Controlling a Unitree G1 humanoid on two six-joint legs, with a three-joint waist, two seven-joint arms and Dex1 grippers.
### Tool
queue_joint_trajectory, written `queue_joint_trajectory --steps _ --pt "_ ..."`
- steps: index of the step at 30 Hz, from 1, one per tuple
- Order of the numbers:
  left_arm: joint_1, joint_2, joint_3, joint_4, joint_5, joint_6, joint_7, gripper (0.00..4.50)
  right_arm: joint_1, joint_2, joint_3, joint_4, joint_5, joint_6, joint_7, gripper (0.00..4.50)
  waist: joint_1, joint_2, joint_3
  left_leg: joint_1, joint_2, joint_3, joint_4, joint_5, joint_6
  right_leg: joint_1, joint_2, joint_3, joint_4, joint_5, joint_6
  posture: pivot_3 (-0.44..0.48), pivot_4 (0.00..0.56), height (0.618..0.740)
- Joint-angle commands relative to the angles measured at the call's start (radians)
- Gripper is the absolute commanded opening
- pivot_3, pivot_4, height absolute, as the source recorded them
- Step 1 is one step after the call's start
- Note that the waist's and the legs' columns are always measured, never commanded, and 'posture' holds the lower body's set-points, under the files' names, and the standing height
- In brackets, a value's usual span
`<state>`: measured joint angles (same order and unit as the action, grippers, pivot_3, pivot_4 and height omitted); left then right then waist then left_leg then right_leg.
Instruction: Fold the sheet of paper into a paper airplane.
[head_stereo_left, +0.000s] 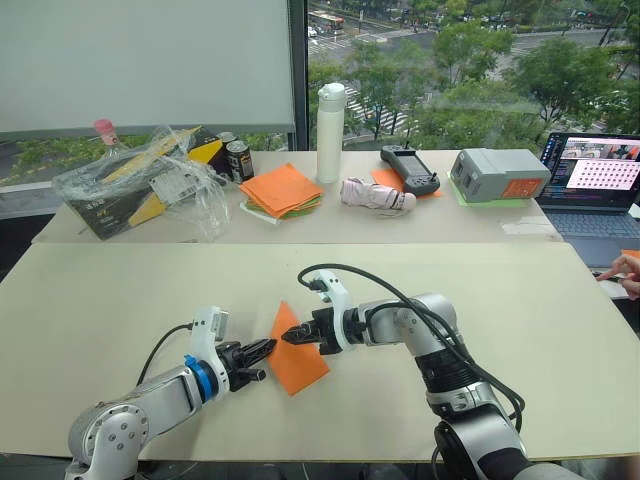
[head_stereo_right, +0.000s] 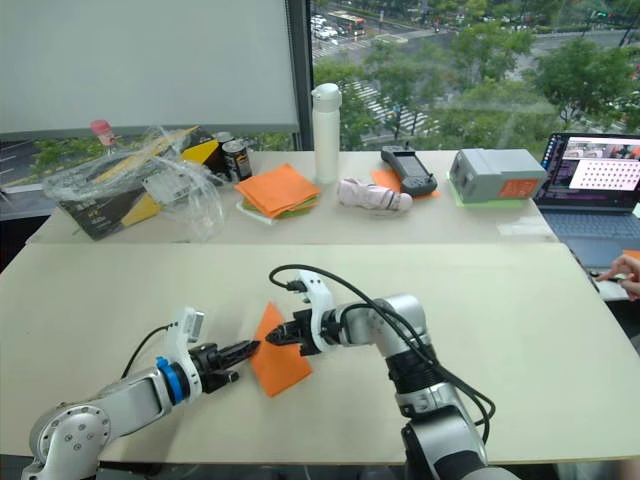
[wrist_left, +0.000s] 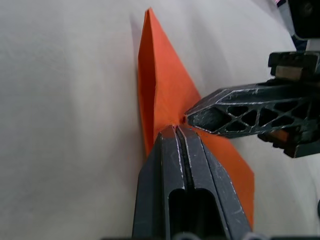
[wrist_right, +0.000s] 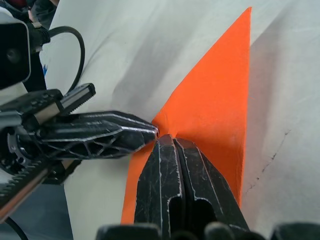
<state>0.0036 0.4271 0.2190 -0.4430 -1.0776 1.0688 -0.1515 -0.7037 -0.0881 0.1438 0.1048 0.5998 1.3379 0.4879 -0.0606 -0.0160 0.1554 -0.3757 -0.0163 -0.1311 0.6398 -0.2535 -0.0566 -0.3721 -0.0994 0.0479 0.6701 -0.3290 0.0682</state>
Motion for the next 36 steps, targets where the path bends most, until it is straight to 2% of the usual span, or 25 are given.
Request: queue_joint_trajectory --steps 1,9,15,19,29,36 --pt "-0.002 0.005 -0.028 0.008 0.042 -0.022 -0.025 0.0 0.012 0.003 -0.011 -0.01 -0.007 -0.006 -0.008 0.03 0.0 0.0 0.0 0.0 0.0 0.0 0.0 0.0 0.0 0.0 0.0 0.0 0.0 0.0 0.0 0.0 0.15 0.74" --pt "-0.017 -0.015 -0.074 0.075 0.125 -0.042 -0.044 0.0 0.031 -0.012 -0.001 -0.048 -0.005 -0.022 -0.003 0.03 0.006 0.0 0.0 0.0 0.0 0.0 0.0 0.0 0.0 0.0 0.0 0.0 0.0 0.0 0.0 0.0 0.15 0.74" --pt "-0.02 -0.019 -0.098 0.092 0.157 -0.045 -0.065 0.0 0.07 -0.101 0.07 -0.183 -0.007 -0.158 0.113 0.03 0.018 0.0 0.0 0.0 -0.001 0.0 0.0 0.0 0.0 0.001 -0.001 0.0 -0.001 0.0 0.0 0.0 0.15 0.74" --pt "-0.022 -0.019 -0.098 0.095 0.164 -0.042 -0.075 0.0 0.078 -0.176 0.117 -0.244 -0.05 -0.323 0.211 0.03 0.017 0.0 0.0 0.0 -0.001 0.0 0.0 0.0 0.0 0.001 -0.001 0.0 -0.002 0.0 0.0 0.0 0.15 0.74" --pt "-0.024 -0.024 -0.099 0.096 0.175 -0.035 -0.078 0.0 0.109 -0.224 0.214 -0.194 -0.151 -0.505 0.319 0.03 0.018 0.0 0.0 0.0 -0.001 0.0 0.0 0.0 0.0 0.002 -0.001 -0.001 -0.004 0.0 0.0 0.0 0.15 0.74" --pt "-0.014 -0.026 -0.09 0.084 0.174 -0.034 -0.075 0.0 0.119 -0.197 0.234 -0.096 -0.254 -0.581 0.272 0.03 0.018 0.0 0.0 0.0 -0.001 0.0 0.0 0.0 0.0 0.002 -0.001 -0.001 -0.004 0.0 0.0 0.0 0.15 0.74"
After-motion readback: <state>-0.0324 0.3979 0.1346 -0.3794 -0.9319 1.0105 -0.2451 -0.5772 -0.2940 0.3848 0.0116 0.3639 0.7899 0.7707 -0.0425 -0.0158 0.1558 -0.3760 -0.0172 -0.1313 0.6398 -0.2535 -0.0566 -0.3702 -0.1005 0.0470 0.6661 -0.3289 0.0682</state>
